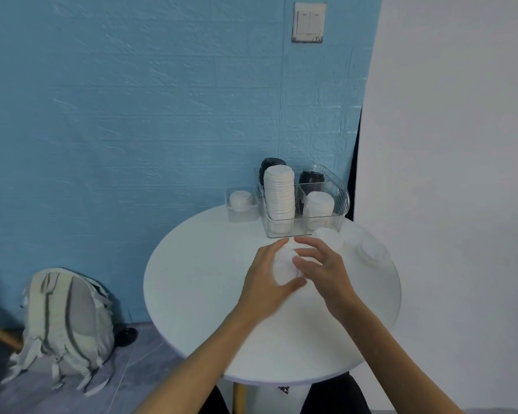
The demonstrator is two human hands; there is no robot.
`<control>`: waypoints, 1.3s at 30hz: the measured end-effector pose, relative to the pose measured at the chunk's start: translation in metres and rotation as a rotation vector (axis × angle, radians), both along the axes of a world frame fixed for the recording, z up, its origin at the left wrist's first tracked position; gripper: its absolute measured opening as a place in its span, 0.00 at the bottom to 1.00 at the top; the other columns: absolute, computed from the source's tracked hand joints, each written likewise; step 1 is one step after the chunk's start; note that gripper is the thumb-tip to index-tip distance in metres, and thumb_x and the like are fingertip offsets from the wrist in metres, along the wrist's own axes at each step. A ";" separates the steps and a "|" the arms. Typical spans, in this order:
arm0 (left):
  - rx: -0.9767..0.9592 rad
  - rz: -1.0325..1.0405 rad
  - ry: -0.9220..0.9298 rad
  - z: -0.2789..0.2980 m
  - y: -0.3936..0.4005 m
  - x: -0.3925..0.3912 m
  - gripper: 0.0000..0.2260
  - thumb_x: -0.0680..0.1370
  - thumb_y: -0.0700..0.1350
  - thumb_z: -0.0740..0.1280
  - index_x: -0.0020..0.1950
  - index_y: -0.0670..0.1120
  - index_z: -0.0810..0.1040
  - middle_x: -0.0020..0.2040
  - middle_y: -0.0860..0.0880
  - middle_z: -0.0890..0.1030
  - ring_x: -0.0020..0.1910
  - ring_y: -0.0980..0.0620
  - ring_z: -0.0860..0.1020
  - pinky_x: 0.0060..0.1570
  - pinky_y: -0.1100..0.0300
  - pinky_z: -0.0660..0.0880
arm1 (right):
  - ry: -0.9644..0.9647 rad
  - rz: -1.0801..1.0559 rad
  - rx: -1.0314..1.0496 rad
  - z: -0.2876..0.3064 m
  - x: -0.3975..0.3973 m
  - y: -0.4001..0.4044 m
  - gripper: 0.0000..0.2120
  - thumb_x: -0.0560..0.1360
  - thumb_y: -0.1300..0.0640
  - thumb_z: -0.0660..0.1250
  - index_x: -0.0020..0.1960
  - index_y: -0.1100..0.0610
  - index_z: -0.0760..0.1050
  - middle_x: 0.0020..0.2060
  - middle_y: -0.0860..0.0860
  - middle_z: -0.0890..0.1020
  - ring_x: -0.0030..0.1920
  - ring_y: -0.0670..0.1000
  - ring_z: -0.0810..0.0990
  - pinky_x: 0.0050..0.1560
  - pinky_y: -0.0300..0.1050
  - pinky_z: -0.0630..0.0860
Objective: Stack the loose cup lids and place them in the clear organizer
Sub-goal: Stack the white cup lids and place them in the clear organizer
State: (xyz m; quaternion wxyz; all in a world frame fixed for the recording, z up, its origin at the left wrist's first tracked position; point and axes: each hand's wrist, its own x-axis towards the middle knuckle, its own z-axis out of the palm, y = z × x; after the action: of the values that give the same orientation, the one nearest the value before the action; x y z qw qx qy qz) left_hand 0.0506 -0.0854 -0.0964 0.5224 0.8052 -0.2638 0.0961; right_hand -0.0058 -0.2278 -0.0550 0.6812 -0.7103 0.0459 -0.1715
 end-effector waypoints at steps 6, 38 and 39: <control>0.176 0.058 0.021 -0.002 0.012 0.004 0.36 0.67 0.55 0.82 0.72 0.58 0.73 0.65 0.59 0.69 0.59 0.68 0.69 0.61 0.72 0.66 | 0.139 -0.008 -0.106 -0.017 0.007 -0.014 0.10 0.76 0.62 0.73 0.54 0.49 0.82 0.53 0.54 0.85 0.47 0.51 0.85 0.52 0.46 0.82; 0.179 -0.048 0.227 -0.008 0.010 0.009 0.53 0.59 0.58 0.85 0.79 0.65 0.60 0.71 0.60 0.72 0.68 0.60 0.73 0.68 0.57 0.73 | 0.154 0.090 -0.432 -0.003 0.010 -0.021 0.28 0.63 0.48 0.79 0.61 0.36 0.77 0.59 0.41 0.76 0.56 0.44 0.76 0.52 0.38 0.71; 0.162 -0.051 0.233 -0.008 0.010 0.010 0.54 0.59 0.57 0.85 0.79 0.65 0.60 0.71 0.59 0.72 0.68 0.59 0.73 0.68 0.56 0.73 | 0.151 0.120 -0.481 -0.006 0.012 -0.019 0.30 0.64 0.51 0.81 0.62 0.36 0.75 0.60 0.41 0.76 0.57 0.42 0.74 0.53 0.37 0.70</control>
State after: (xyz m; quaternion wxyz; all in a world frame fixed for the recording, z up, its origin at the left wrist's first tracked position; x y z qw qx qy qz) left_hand 0.0605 -0.0750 -0.1045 0.4849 0.8435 -0.2287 -0.0332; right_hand 0.0061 -0.2465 -0.0610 0.4964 -0.8640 0.0122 -0.0834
